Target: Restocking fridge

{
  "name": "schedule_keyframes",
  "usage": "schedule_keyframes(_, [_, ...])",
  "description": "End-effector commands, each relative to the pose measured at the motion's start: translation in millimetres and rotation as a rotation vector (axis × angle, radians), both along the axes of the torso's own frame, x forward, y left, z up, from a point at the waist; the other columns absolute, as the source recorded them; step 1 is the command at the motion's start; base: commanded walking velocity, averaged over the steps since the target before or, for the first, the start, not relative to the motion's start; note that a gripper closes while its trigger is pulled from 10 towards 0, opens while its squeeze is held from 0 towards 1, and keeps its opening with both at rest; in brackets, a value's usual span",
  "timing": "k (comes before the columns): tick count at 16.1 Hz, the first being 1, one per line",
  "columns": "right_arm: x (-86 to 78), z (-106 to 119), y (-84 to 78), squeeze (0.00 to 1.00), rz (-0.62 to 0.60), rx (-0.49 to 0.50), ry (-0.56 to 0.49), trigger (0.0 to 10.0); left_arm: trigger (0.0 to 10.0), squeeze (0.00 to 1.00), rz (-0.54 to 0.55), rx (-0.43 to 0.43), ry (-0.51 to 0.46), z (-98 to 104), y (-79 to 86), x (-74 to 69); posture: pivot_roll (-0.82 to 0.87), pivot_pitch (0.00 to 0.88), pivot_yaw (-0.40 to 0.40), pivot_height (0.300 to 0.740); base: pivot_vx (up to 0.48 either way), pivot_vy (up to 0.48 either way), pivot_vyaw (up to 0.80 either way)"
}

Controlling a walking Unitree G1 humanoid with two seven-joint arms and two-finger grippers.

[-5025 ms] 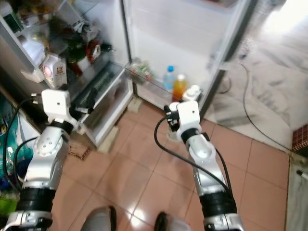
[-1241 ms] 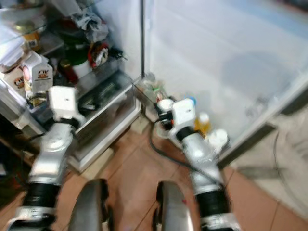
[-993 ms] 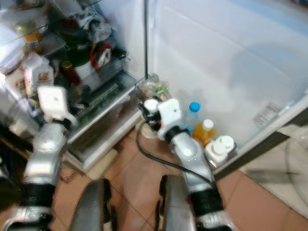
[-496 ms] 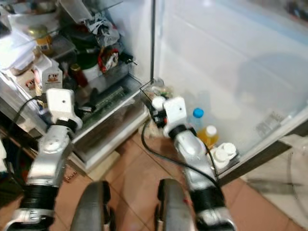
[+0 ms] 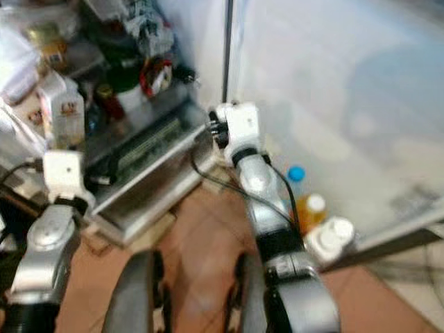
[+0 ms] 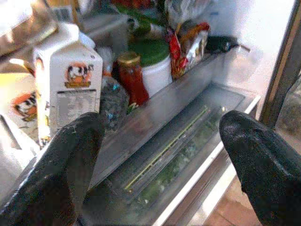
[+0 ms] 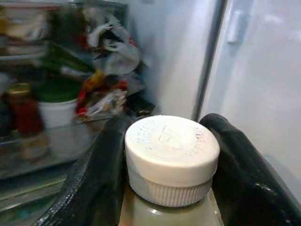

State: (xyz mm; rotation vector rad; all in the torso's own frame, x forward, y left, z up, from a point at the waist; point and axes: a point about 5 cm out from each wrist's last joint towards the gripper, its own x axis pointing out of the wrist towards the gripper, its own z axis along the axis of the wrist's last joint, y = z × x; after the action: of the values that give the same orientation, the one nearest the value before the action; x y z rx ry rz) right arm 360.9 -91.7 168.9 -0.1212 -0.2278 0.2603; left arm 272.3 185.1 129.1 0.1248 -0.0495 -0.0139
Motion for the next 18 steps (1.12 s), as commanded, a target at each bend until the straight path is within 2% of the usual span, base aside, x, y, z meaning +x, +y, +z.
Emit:
schedule_keyframes(1, [3.0, -4, -18.2, 0.0, -0.088, 0.007, 0.003, 10.0, 10.0, 0.0, -0.031, -0.003, 0.02, 0, -3.9, -7.0, 0.12, 0.259, -0.001, 0.62, 0.0, 0.0, 0.0])
schedule_keyframes(6, [12.9, -17, -45.8, 0.0, -0.319, -0.026, 0.057, 10.0, 10.0, 0.0, -0.042, 0.021, 0.081, 2, 7.0, -38.6, 0.18, 0.312, 0.011, 0.62, 0.0, 0.0, 0.0])
schedule_keyframes(11, [15.1, -18, -45.3, 0.0, -0.395, -0.055, 0.023, 10.0, 10.0, 0.0, -0.031, 0.045, 0.112, 7, 13.7, -58.1, 0.23, 0.349, 0.03, 0.62, 0.0, 0.0, 0.0])
schedule_keyframes(15, [11.5, -38, -40.0, 0.0, -0.443, 0.023, 0.12, 10.0, 10.0, 0.0, -0.031, 0.065, 0.148, 12, 17.6, -70.4, 0.27, 0.38, 0.052, 0.62, 0.0, 0.0, 0.0])
schedule_keyframes(18, [6.1, -54, -42.1, 0.0, -0.506, 0.009, 0.194, 10.0, 10.0, 0.0, -0.037, 0.074, 0.161, 13, 18.8, -70.1, 0.28, 0.389, 0.068, 0.62, 0.0, 0.0, 0.0])
